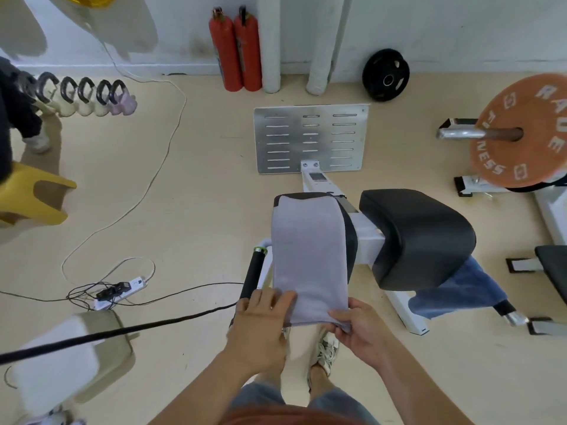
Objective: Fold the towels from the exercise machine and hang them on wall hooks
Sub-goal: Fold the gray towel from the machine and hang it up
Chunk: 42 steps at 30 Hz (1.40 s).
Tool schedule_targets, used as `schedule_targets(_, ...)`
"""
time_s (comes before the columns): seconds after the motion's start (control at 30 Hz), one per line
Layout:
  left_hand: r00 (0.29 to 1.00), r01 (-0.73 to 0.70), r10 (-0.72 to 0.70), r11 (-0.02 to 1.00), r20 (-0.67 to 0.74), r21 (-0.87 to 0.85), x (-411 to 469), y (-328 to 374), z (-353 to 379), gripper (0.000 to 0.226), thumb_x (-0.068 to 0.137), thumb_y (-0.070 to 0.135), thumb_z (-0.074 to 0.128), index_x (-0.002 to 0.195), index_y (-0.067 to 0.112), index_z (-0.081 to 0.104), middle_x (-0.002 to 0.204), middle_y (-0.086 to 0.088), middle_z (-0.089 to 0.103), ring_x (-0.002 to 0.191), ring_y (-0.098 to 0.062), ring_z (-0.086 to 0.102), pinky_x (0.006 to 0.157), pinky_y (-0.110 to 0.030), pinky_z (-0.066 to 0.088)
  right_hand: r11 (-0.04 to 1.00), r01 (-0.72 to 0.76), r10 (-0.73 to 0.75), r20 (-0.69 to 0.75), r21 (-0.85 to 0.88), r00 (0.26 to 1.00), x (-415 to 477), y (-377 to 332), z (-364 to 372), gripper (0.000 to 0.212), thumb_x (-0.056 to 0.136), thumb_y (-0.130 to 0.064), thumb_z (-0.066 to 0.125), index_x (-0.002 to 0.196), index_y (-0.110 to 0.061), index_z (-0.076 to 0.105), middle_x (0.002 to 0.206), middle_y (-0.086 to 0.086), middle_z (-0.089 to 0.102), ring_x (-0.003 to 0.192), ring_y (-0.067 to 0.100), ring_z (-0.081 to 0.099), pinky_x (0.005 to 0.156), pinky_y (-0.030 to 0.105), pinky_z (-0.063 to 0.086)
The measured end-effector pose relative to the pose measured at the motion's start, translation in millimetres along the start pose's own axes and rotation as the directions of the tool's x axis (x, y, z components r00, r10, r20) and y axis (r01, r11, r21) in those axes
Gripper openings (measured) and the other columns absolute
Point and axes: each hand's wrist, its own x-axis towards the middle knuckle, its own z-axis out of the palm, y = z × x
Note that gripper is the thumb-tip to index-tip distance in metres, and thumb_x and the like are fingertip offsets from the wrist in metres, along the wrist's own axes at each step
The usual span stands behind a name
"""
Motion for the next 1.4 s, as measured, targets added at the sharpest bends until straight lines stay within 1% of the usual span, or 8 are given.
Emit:
schedule_targets(0.1,0.998,-0.060,0.061,0.997,-0.031,0.042,8.8,20.3,-1.8,0.080,0.064,0.046,0.063,0.136,0.035,0.030,0.134,0.005,0.034,0.123,-0.019,0.035,0.097,-0.043,0.028,0.997,-0.052,0.048,0.076,0.057,0.996,-0.2,-5.2,1.3,0.026,0.085,0.011,0.053,0.109,0.003,0.057,0.073,0.013,0.061,0.042,0.013,0.054,0.038,0.017,0.045)
schedule_targets(0.23,0.955,-0.258,0.270,0.961,-0.122,0.101,32.3,32.5,1.0,0.044,0.072,0.033,0.059,0.115,0.029,0.059,0.112,0.009,0.063,0.101,-0.014,0.060,0.096,-0.033,0.039,0.992,-0.112,0.107,0.096,0.050,0.990,2.6,-7.8,-3.6,0.016,0.082,0.006,0.047,0.089,-0.005,0.056,0.058,0.006,0.055,0.037,0.010,0.046,0.034,0.015,0.037)
schedule_targets(0.4,0.957,-0.219,0.217,0.976,0.191,-0.013,43.2,42.0,-20.3,0.035,0.093,0.022,0.048,0.127,0.026,0.050,0.117,-0.002,0.062,0.105,-0.025,0.059,0.083,-0.032,0.045,0.982,-0.066,0.079,0.069,-0.176,0.995,9.3,-13.6,-13.8,0.041,0.066,-0.017,0.061,0.105,-0.003,0.063,0.087,0.010,0.066,0.077,0.022,0.058,0.064,0.030,0.047)
schedule_targets(0.63,0.891,-0.213,0.291,0.946,0.349,-0.244,47.0,32.1,-53.0,0.025,0.095,0.021,0.048,0.111,0.031,0.065,0.100,0.004,0.066,0.084,-0.016,0.054,0.067,-0.026,0.041,0.997,0.005,0.012,0.203,-0.081,0.979,38.0,-49.7,-6.6,0.041,0.083,-0.019,0.069,0.122,-0.009,0.060,0.116,0.013,0.069,0.109,0.035,0.064,0.101,0.051,0.046)
schedule_targets(0.9,0.770,-0.212,0.356,0.926,0.530,-0.314,59.3,25.2,-71.5,0.017,0.091,0.019,0.057,0.102,0.025,0.069,0.092,0.000,0.069,0.082,-0.018,0.059,0.079,-0.040,0.051,0.942,0.074,-0.048,0.087,-0.326,0.995,57.0,-96.2,12.2,0.049,0.080,-0.045,0.072,0.115,-0.012,0.064,0.112,0.006,0.071,0.102,0.028,0.066,0.092,0.045,0.053)
schedule_targets(1.1,0.689,-0.199,0.394,0.910,0.609,-0.363,62.8,33.7,-93.9,0.017,0.090,0.024,0.058,0.102,0.023,0.069,0.092,0.002,0.070,0.082,-0.018,0.061,0.078,-0.037,0.052,0.934,0.201,-0.157,0.165,-0.297,0.974,50.1,-125.9,19.4,0.030,0.090,-0.021,0.064,0.118,-0.009,0.065,0.115,0.007,0.070,0.108,0.027,0.065,0.100,0.047,0.048)
schedule_targets(1.23,0.793,-0.152,0.345,0.910,0.502,-0.386,70.1,37.6,-126.6,0.019,0.092,0.027,0.057,0.075,0.019,0.056,0.068,0.006,0.054,0.062,-0.006,0.044,0.061,-0.023,0.035,0.871,0.356,-0.287,0.238,-0.339,0.928,16.2,-146.7,24.3,0.029,0.091,-0.004,0.058,0.118,-0.012,0.065,0.114,0.007,0.071,0.110,0.027,0.064,0.099,0.046,0.049)
schedule_targets(1.4,0.979,-0.140,0.191,0.878,0.066,-0.458,70.9,46.7,-169.0,0.007,0.091,0.032,0.060,0.087,0.026,0.063,0.075,0.013,0.062,0.067,0.004,0.053,0.061,-0.012,0.038,0.690,0.547,-0.426,0.344,-0.475,0.837,-51.7,-165.6,34.1,0.021,0.092,-0.015,0.059,0.107,-0.021,0.073,0.103,-0.001,0.074,0.101,0.021,0.068,0.093,0.039,0.053)
